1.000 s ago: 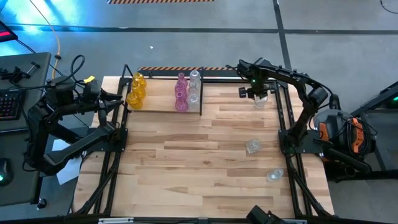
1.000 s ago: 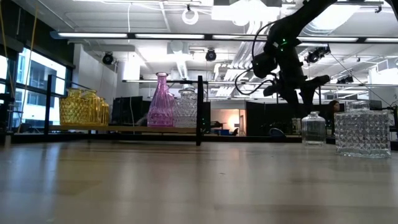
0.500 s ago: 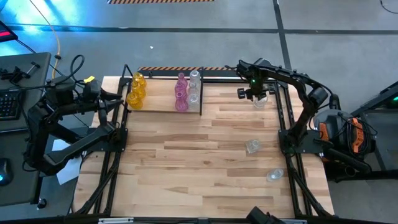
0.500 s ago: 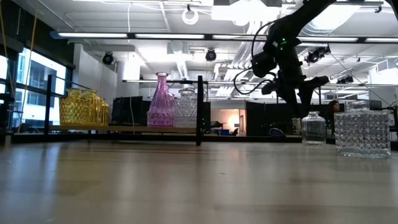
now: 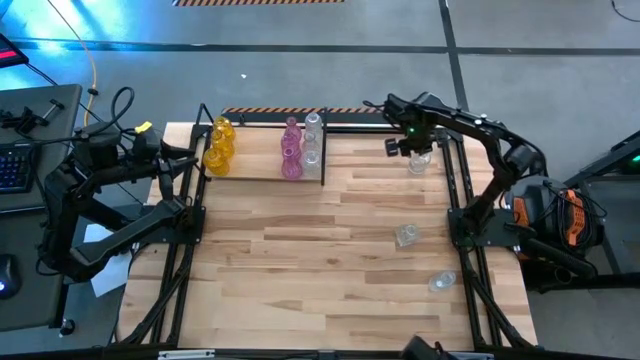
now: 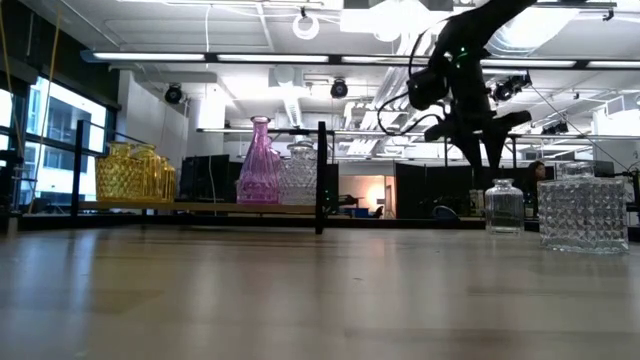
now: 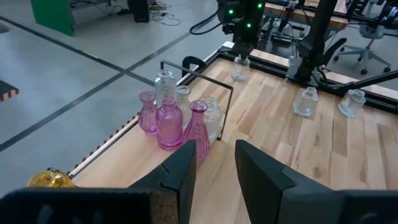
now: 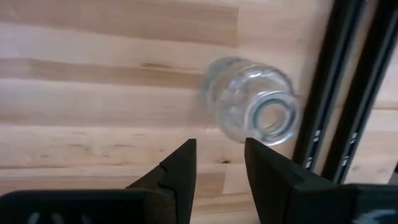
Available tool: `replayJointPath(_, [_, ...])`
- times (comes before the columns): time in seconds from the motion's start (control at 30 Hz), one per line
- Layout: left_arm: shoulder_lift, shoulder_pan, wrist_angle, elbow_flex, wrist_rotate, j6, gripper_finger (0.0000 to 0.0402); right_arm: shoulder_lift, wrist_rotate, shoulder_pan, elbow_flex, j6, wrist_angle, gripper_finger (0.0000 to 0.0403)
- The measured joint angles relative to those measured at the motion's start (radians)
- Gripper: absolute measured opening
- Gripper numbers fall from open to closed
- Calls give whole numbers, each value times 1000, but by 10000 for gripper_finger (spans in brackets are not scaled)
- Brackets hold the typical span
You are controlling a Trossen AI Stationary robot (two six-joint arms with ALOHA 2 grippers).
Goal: Sort vases onto shelf
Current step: Put the transparent vase on the shelf to the left of the top pink vase on the shelf
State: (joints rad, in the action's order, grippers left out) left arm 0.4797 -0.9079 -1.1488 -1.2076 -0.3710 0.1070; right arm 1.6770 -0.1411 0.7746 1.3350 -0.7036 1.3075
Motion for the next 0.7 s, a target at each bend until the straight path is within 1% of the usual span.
replayJointPath(0.17, [6, 0, 8, -1, 0, -1, 104, -9, -32, 18, -1, 5, 15, 117])
replayJointPath(0.47, [19, 0, 10, -1, 1, -27, 104, -9, -35, 56, -8, 29, -11, 117])
replayJointPath(0.7, [19, 0, 10, -1, 0, -53, 104, -5, -35, 57, -8, 28, -11, 117])
